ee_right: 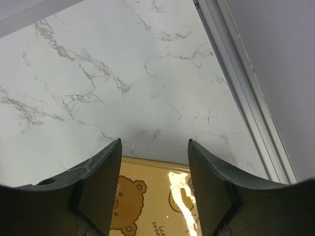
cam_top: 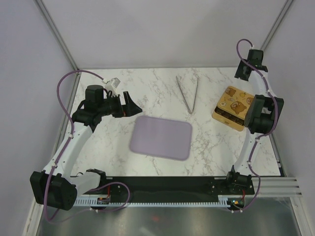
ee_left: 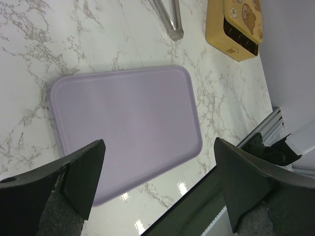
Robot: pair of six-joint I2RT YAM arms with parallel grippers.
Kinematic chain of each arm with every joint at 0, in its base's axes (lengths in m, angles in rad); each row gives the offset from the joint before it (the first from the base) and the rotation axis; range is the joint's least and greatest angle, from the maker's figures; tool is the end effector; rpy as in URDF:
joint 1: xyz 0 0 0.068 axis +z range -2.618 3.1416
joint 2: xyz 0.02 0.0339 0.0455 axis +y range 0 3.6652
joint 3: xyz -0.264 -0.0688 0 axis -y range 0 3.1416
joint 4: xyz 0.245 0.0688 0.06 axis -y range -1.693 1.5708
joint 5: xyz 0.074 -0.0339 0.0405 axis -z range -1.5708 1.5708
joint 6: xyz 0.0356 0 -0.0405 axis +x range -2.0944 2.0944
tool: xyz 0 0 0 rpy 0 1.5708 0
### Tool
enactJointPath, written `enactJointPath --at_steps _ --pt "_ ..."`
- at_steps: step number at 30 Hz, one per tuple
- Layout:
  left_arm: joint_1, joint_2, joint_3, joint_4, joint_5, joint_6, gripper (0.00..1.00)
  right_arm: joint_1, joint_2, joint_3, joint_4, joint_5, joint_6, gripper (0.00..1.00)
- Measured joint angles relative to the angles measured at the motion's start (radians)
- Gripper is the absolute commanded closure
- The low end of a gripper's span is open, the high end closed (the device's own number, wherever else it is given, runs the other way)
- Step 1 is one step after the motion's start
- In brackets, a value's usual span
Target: Pack the chocolate
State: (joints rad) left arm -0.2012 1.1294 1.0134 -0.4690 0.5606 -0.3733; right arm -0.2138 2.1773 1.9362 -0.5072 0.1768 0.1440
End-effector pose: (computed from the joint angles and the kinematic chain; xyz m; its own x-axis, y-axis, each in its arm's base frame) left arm 0.2356 -0.0674 0.3259 -0.7239 -0.1676 -0.6692 0.3647 0.7305 -0.5774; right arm 0.4899 -0.1128 0.2560 -0.6100 0.2770 -0.7424 0.4268 0.9043 -0.0133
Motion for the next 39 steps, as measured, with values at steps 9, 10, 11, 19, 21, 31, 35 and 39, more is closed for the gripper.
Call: enactJointPath --at_steps 9,10,11,19,21,31,35,39 --pt "0.010 0.000 0.000 0.000 0.000 0.000 0.00 -0.004 0.064 0.023 0.020 0.013 -0.008 0.48" --pt "0.011 0.000 0.000 0.000 0.000 0.000 0.00 -0.005 0.072 0.024 0.018 0.021 -0.007 0.50" --pt "0.012 0.000 0.000 0.000 0.000 0.000 0.00 -0.005 0.079 0.029 0.014 0.027 -0.005 0.52" --pt "0.017 0.000 0.000 0.001 0.000 0.000 0.00 -0.013 0.138 0.074 -0.036 0.082 0.017 0.75" --pt "0.020 0.000 0.000 0.001 0.000 0.000 0.00 -0.019 0.143 0.074 -0.041 0.086 0.022 0.78" --pt "0.023 0.000 0.000 0.001 0.003 0.000 0.00 -0.056 0.145 0.038 -0.050 0.054 0.041 0.84" --pt "0.023 0.000 0.000 0.001 0.010 0.000 0.00 -0.056 0.145 0.008 -0.055 0.018 0.042 0.86" --pt "0.023 0.000 0.000 0.001 0.018 0.000 0.00 -0.053 0.141 -0.018 -0.055 -0.015 0.037 0.88"
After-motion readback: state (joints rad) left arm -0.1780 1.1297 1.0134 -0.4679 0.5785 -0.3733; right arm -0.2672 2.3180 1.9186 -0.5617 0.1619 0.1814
